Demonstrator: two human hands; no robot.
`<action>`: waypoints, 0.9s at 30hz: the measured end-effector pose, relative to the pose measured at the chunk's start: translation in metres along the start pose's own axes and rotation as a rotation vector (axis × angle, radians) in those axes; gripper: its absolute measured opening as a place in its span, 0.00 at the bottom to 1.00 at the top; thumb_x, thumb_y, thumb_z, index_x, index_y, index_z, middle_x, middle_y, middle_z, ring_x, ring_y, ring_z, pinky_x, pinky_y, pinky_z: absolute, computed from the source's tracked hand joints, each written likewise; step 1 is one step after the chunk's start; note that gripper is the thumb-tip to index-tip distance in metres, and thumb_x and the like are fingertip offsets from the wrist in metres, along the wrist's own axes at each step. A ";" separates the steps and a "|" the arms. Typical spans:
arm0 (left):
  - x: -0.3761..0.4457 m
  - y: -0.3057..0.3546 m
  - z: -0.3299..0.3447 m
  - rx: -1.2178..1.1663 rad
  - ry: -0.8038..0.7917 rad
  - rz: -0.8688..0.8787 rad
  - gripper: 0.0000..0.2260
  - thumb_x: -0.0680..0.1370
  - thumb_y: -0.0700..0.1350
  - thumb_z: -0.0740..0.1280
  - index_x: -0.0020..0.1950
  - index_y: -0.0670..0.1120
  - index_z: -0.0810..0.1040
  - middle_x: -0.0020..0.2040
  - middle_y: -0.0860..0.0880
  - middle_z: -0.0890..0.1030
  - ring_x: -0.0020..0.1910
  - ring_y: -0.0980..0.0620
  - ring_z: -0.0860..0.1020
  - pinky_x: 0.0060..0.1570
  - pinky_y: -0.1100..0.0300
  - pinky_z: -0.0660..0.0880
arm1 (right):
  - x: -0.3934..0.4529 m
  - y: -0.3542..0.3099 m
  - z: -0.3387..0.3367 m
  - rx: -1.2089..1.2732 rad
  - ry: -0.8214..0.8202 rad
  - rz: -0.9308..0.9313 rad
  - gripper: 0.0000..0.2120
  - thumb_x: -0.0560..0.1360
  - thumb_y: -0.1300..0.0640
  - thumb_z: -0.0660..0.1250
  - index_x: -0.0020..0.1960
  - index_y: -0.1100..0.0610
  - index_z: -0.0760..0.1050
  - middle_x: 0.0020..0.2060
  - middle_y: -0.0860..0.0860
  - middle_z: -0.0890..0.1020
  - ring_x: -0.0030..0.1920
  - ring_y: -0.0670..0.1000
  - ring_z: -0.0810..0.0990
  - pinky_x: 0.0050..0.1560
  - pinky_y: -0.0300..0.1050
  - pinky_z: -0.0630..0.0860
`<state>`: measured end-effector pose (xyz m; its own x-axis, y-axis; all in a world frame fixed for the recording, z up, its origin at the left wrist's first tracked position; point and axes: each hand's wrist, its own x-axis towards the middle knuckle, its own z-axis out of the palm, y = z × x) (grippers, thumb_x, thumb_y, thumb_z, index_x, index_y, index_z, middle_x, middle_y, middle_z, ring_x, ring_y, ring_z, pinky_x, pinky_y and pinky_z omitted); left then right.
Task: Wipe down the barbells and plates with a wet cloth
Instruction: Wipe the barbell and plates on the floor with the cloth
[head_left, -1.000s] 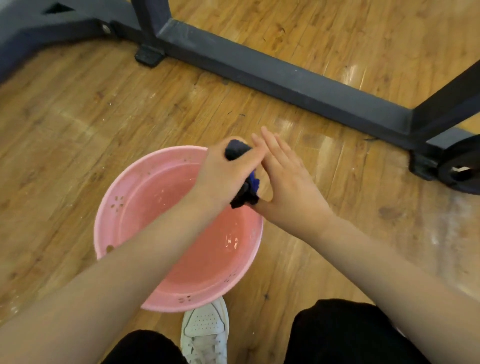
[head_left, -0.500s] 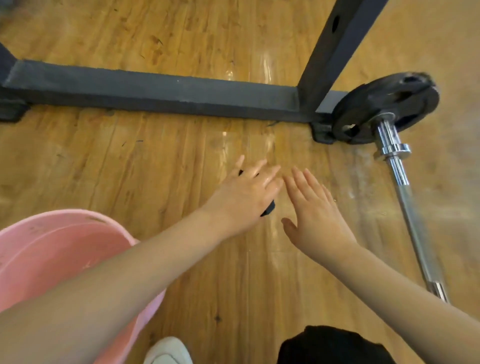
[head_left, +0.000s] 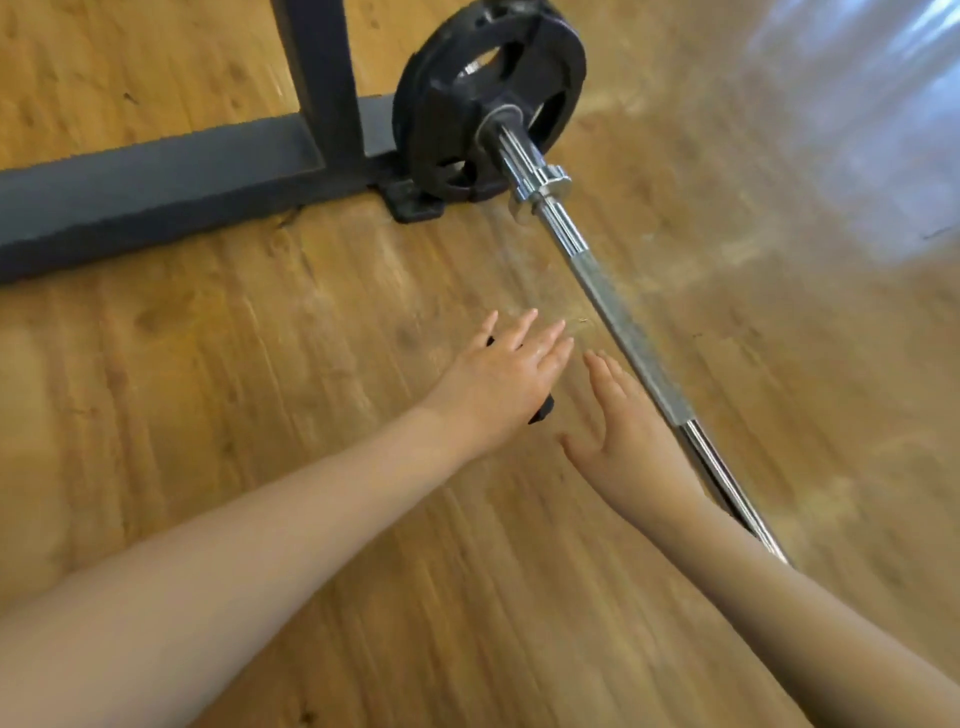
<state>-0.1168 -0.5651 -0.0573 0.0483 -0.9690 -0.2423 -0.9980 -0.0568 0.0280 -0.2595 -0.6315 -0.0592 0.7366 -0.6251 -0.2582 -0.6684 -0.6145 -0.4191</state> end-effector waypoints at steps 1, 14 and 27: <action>0.007 0.010 0.001 -0.009 0.011 0.039 0.28 0.83 0.42 0.53 0.77 0.43 0.40 0.78 0.46 0.42 0.77 0.45 0.42 0.73 0.46 0.46 | -0.003 0.011 -0.003 0.041 0.032 0.028 0.36 0.76 0.57 0.66 0.77 0.55 0.51 0.76 0.48 0.56 0.75 0.46 0.52 0.69 0.32 0.46; 0.056 0.093 0.051 -0.160 0.368 0.334 0.33 0.66 0.41 0.77 0.68 0.36 0.70 0.68 0.39 0.72 0.66 0.38 0.71 0.59 0.40 0.72 | -0.063 0.093 -0.020 -0.008 0.069 0.142 0.38 0.75 0.47 0.67 0.77 0.56 0.51 0.76 0.51 0.57 0.76 0.48 0.52 0.70 0.33 0.45; 0.074 0.034 0.026 -0.403 0.613 0.427 0.30 0.76 0.46 0.62 0.73 0.38 0.54 0.72 0.36 0.63 0.74 0.42 0.58 0.71 0.48 0.59 | 0.022 0.053 -0.015 1.102 -0.163 -0.015 0.46 0.57 0.39 0.78 0.69 0.55 0.66 0.63 0.49 0.77 0.65 0.49 0.73 0.63 0.45 0.72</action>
<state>-0.1481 -0.6324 -0.0994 -0.1995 -0.8793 0.4325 -0.8502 0.3748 0.3697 -0.2802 -0.6848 -0.0740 0.8024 -0.5012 -0.3240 -0.2615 0.1927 -0.9458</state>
